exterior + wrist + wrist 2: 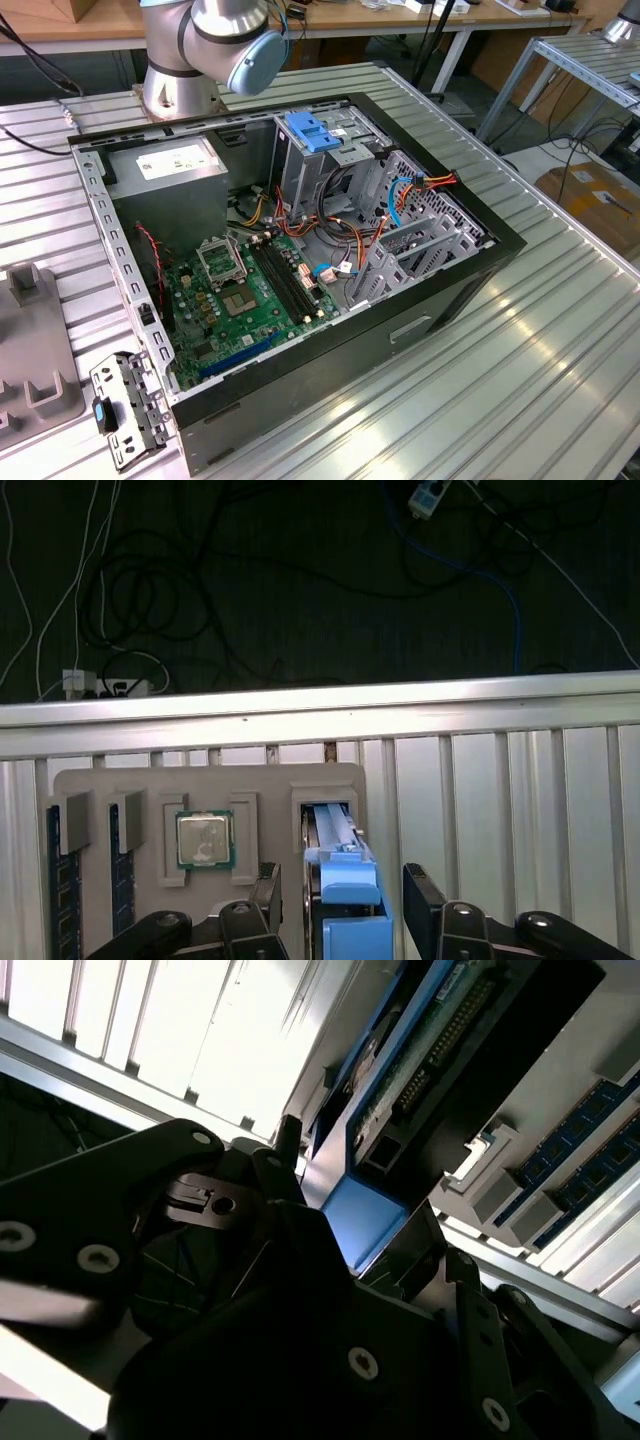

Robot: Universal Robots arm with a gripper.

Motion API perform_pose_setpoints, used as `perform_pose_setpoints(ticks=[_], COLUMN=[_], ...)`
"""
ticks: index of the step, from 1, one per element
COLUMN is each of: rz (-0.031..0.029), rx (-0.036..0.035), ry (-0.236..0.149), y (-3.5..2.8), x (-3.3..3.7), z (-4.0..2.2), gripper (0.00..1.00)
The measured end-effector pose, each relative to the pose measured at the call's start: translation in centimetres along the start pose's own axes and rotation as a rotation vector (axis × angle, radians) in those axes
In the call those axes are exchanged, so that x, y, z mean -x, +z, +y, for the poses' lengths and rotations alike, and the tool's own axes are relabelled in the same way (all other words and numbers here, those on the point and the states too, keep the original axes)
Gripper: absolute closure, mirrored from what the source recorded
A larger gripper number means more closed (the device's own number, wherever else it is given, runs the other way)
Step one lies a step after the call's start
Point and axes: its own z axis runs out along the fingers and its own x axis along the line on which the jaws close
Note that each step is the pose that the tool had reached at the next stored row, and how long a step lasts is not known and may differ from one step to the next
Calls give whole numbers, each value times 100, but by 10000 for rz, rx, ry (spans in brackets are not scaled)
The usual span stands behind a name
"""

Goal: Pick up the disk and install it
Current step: 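Pick up the disk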

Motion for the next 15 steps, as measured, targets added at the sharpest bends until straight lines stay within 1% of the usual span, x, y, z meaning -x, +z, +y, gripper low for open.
perform_pose_setpoints(ticks=[10, 11, 12, 13, 14, 15], rz=[-1, -1, 0, 0, -1, -1], rx=[-9, -8, -8, -8, -13, -14], ry=[-3, -4, -5, -5, -4, -5], y=[7, 7, 7, 7, 9, 9], x=[-3, -8, -13, -19, -30, -36], z=[1, 0, 0, -1, -1, -2], gripper=[40, 41, 48, 48, 55, 55])
